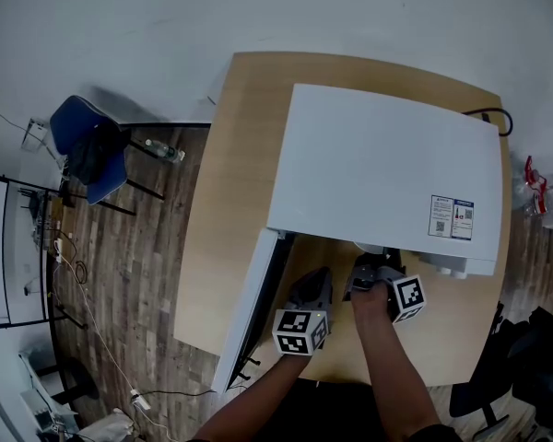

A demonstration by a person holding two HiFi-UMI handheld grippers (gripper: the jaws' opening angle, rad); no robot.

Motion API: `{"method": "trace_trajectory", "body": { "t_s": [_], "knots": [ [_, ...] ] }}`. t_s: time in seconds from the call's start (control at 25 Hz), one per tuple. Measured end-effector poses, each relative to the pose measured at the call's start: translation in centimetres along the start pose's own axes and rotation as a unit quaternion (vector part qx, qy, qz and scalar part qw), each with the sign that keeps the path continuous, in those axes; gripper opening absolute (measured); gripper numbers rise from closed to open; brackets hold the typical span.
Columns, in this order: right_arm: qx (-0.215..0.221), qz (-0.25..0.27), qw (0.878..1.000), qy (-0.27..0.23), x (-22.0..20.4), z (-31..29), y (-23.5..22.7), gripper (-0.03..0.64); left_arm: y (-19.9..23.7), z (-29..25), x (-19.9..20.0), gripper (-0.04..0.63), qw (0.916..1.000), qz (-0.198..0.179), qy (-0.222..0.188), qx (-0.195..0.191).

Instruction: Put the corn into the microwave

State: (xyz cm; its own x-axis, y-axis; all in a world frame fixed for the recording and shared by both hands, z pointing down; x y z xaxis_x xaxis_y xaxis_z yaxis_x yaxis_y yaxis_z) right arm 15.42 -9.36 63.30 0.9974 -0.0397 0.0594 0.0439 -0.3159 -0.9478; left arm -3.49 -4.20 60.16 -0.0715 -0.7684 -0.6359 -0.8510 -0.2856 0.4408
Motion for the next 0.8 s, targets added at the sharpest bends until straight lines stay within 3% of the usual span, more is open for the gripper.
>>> {"method": "trace_trajectory", "body": {
  "t_s": [0.2,0.8],
  "knots": [
    [0.000,0.029,0.999,0.021,0.3,-0.3,-0.1,0.089,0.3,0.5,-0.2,0.014,1.0000,0.000,-0.002,0.003],
    [0.015,0.049,0.996,0.067,0.6,0.8,0.1,0.238,0.5,4.4,-1.8,0.015,0.9998,0.011,-0.017,0.006]
  ]
}}
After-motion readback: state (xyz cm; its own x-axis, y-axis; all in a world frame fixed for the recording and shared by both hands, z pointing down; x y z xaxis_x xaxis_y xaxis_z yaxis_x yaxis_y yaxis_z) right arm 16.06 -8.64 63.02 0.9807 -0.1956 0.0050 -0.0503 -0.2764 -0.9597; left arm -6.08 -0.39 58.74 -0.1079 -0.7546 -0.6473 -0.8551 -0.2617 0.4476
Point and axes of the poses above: the fingertips, and each gripper's own axes: z backward along the fingers, y to its left, x out of its top, the point moved 5 cm from there along z, backward along the fingers, and after that the axes turned 10 degrees about y, right-handed, at the moved point
